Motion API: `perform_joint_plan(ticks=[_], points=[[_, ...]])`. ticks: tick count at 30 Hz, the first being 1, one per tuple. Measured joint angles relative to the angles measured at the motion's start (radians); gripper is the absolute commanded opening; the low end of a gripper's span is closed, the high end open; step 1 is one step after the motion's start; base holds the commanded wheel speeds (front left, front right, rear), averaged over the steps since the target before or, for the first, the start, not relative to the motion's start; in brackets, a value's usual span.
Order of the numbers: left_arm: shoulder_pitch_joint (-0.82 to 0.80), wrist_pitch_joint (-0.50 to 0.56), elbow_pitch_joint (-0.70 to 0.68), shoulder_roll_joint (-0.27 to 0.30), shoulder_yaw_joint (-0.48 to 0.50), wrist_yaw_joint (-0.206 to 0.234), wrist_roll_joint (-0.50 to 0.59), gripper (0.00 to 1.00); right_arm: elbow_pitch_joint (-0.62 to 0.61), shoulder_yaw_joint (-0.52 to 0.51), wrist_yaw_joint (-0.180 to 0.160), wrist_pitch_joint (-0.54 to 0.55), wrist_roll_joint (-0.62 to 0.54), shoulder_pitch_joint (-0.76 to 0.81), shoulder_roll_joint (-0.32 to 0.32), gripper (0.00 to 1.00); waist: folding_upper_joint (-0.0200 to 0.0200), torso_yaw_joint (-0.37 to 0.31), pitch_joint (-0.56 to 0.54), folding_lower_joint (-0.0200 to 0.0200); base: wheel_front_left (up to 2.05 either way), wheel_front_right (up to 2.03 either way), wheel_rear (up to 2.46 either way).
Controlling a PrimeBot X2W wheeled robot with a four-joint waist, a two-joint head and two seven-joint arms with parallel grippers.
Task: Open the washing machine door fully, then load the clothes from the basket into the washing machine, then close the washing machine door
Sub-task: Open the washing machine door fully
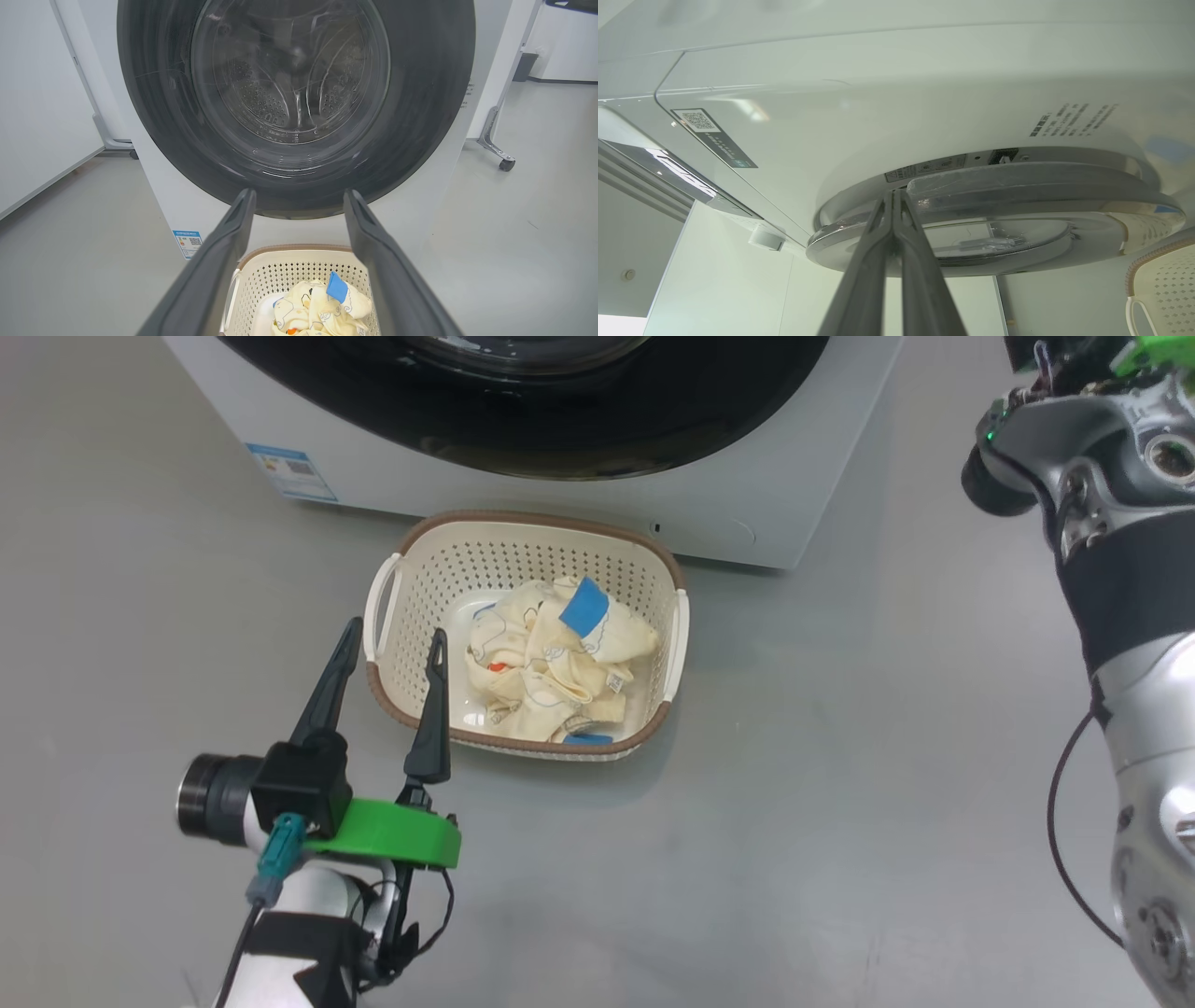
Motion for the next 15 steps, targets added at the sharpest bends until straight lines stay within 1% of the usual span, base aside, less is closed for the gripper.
perform_joint_plan(ticks=[6, 15], points=[[-0.017, 0.0, -0.004, -0.005, -0.016, 0.0, 0.0, 1.0, 0.134, 0.043, 0.0, 0.013, -0.026, -0.141, -0.016, 0.0, 0.0, 0.034, 0.03, 0.0, 0.0, 0.0, 0.0], [-0.044, -0.001, -0.017, -0.011, -0.04, 0.001, -0.01, 1.0, 0.314, 0.115, 0.0, 0.055, -0.096, -0.302, -0.037, 0.0, 0.0, 0.079, 0.081, 0.0, 0.0, 0.0, 0.0]])
